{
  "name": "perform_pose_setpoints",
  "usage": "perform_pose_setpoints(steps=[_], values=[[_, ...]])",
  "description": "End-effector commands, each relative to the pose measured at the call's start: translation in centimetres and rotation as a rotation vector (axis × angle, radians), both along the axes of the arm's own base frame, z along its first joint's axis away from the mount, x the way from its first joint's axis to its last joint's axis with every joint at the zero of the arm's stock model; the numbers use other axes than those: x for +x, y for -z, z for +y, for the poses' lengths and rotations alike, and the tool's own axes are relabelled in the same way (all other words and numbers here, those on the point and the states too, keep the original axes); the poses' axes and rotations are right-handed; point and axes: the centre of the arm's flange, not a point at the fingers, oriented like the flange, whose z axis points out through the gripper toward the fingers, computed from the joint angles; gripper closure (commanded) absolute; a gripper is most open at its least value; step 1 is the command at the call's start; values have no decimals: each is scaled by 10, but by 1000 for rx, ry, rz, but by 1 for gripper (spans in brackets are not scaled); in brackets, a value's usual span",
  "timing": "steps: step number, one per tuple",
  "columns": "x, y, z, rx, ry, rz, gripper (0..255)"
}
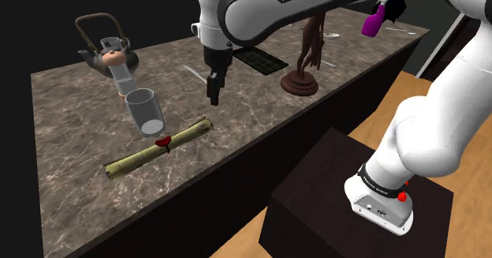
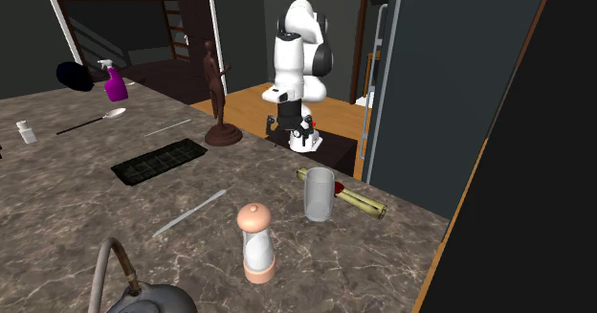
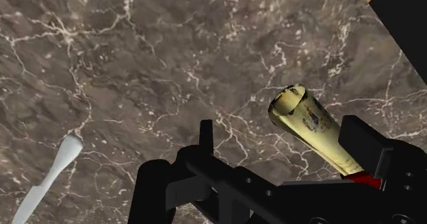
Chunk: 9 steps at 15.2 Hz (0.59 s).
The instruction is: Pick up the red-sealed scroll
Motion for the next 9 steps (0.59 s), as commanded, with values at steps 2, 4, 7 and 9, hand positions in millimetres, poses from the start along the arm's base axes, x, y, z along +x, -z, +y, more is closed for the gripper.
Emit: perform_pose_setpoints(steps=[2, 4, 7, 9], values=[[8, 12, 35, -2, -82, -8, 0], [12, 19, 60, -3, -136, -13, 0], [15, 31, 97, -6, -216, -21, 0], [16, 39, 122, -7, -270, -26, 0]])
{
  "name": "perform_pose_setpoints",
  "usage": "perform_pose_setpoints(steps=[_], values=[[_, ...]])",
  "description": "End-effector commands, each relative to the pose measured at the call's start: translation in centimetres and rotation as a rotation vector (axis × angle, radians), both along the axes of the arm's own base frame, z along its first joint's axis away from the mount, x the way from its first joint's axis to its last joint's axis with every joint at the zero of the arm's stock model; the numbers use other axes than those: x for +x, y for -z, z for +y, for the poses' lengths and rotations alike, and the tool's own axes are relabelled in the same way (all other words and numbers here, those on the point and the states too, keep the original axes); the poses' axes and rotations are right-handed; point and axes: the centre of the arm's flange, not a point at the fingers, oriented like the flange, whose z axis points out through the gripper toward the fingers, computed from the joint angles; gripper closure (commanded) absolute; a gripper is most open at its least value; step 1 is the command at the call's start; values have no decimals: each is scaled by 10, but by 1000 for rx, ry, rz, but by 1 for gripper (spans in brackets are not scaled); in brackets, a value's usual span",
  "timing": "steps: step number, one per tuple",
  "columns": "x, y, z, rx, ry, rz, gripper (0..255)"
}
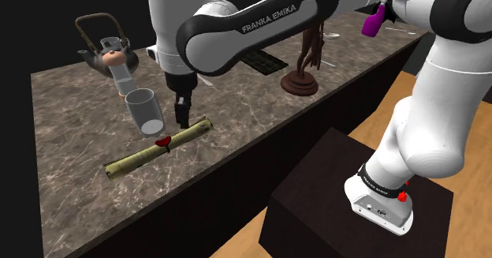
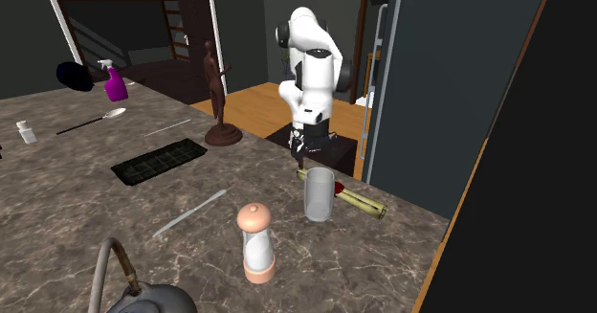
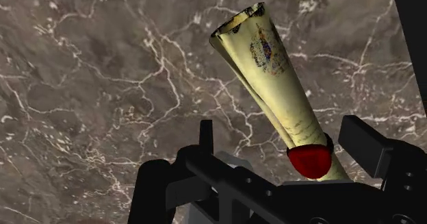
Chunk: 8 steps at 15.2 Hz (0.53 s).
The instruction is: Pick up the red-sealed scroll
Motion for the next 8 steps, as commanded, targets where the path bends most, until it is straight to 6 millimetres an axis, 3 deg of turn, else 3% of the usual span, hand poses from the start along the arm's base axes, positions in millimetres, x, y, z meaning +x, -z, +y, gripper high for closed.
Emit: perform_pose_setpoints(steps=[1, 5, 8], values=[[-1, 10, 28, -1, -55, -6, 0], [-4, 25, 73, -4, -153, -15, 0], [-4, 41, 73, -4, -153, -15, 0]])
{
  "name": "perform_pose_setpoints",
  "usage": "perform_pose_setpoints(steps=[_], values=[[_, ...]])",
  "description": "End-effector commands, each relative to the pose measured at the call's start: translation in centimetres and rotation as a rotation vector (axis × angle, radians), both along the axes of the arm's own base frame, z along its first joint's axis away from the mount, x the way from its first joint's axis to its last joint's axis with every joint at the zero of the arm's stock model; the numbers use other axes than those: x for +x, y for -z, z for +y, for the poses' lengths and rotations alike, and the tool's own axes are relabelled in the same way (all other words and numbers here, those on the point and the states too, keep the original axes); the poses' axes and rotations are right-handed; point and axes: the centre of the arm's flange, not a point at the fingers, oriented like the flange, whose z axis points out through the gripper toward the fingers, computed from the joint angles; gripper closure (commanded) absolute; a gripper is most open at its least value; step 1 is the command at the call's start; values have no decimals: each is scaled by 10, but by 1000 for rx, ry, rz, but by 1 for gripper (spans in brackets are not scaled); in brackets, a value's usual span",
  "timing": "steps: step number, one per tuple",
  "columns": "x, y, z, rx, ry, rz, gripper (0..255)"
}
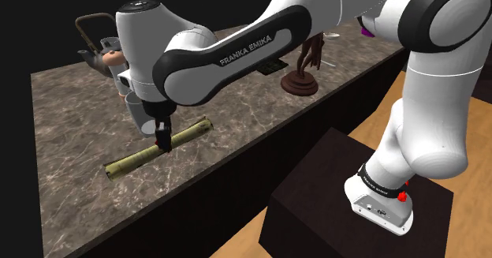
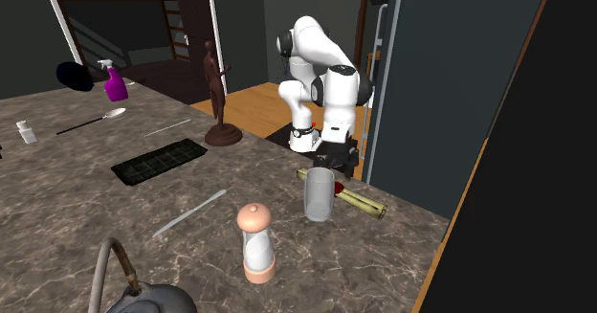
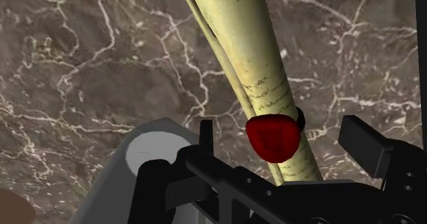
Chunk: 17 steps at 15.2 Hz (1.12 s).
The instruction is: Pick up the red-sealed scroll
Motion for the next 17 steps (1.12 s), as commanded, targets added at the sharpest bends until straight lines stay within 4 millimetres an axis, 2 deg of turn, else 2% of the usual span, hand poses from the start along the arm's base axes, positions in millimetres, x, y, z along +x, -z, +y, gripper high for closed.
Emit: perform_pose_setpoints(steps=[1, 4, 6, 7, 16, 17], values=[[0, 11, 2, 0, -3, -1, 0], [0, 26, 2, 0, -3, -1, 0], [0, 29, 2, 0, -3, -1, 0], [0, 29, 2, 0, -3, -1, 255], [0, 29, 2, 0, -3, -1, 255], [0, 24, 2, 0, -3, -1, 255]])
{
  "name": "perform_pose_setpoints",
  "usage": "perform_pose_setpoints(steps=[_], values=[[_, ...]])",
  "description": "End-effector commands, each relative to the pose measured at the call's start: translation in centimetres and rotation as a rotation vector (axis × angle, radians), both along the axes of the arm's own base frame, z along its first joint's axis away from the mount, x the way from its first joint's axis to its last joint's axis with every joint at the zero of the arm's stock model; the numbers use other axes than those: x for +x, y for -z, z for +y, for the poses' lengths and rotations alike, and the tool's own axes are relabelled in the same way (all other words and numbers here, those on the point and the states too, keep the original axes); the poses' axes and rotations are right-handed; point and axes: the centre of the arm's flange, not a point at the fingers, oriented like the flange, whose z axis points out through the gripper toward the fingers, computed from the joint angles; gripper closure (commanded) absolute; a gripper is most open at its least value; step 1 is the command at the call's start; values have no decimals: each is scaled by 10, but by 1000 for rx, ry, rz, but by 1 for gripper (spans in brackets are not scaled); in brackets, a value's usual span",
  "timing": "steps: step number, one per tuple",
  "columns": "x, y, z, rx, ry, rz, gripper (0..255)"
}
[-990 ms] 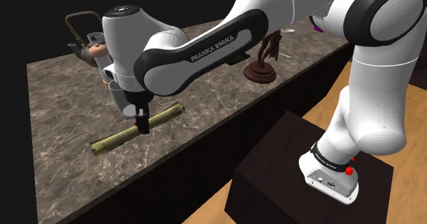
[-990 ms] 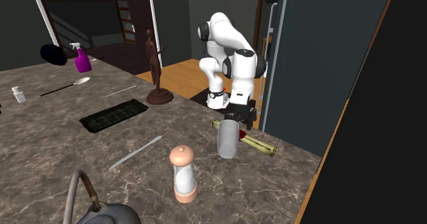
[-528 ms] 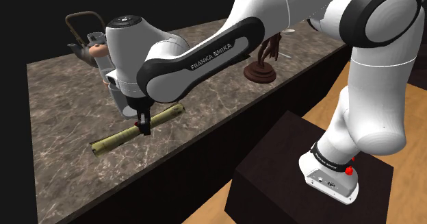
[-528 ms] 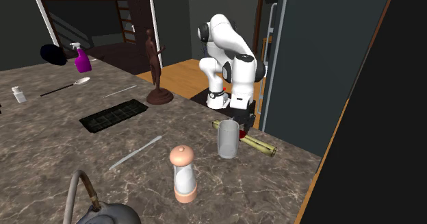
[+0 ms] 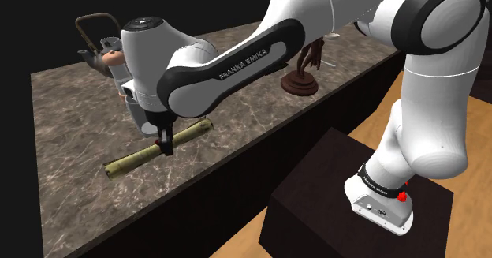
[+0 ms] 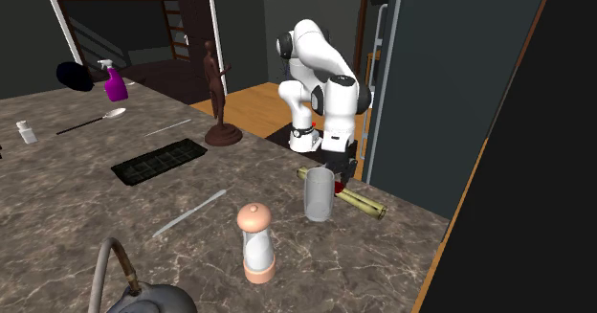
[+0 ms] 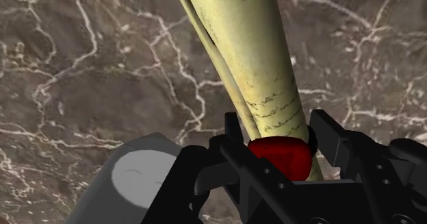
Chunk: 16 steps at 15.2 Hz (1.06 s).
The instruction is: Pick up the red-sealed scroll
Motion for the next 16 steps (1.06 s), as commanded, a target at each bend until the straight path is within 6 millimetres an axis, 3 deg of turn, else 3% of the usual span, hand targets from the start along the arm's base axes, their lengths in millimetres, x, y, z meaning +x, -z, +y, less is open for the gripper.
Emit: perform_pose_setpoints(steps=[1, 14, 16], values=[[0, -8, 0, 0, 0, 1, 255], [0, -76, 0, 0, 0, 0, 255], [0, -77, 0, 0, 0, 0, 255]])
